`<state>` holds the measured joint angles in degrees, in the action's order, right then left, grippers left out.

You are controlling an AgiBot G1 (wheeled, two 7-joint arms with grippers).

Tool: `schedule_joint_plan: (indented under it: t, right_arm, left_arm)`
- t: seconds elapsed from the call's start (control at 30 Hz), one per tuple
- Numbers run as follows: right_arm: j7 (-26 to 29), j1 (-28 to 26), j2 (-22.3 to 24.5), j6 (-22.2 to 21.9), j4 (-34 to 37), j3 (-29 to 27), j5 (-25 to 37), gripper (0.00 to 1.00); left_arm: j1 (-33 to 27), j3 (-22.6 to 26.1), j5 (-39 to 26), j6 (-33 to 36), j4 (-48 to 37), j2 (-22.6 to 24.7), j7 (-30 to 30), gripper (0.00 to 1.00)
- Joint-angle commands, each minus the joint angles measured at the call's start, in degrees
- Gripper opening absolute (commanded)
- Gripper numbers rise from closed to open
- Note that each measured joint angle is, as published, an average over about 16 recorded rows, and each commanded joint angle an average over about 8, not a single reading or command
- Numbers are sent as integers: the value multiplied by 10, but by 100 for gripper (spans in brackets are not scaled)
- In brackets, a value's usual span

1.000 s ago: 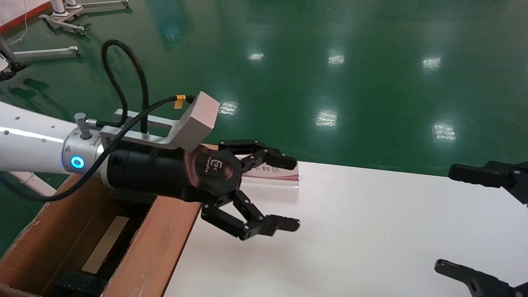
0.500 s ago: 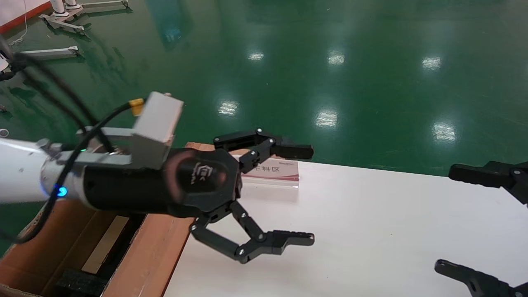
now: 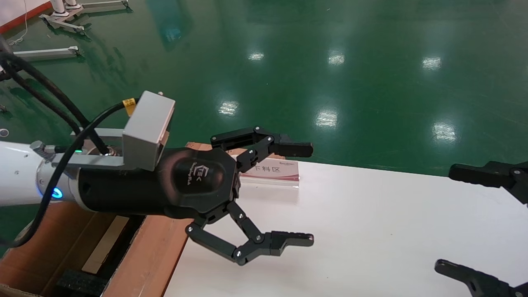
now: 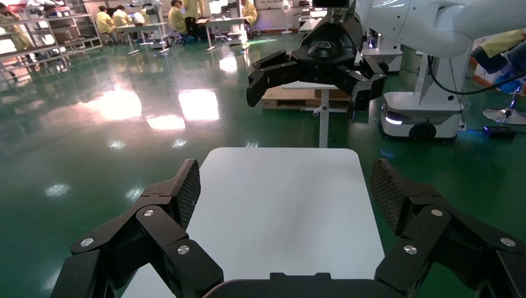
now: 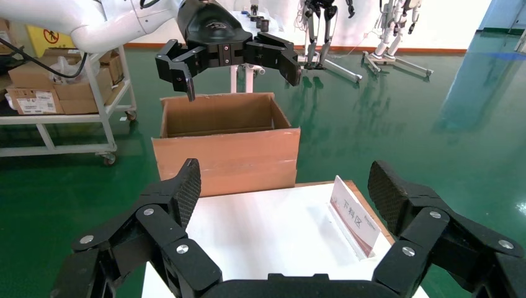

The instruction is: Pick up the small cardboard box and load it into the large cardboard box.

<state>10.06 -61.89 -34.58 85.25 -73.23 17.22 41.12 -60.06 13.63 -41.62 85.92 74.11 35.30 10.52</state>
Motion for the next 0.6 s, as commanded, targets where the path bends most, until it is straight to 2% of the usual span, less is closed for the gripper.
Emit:
schedule_joint_plan:
  t: [0.03, 0.6]
  right_arm:
    - [0, 0, 0, 0, 0, 0, 0, 100]
    - [0, 0, 0, 0, 0, 0, 0, 100]
  left_arm:
    - [-3, 5, 0, 0, -1, -1, 0, 100]
    - [-12, 20, -2, -2, -5, -2, 2, 100]
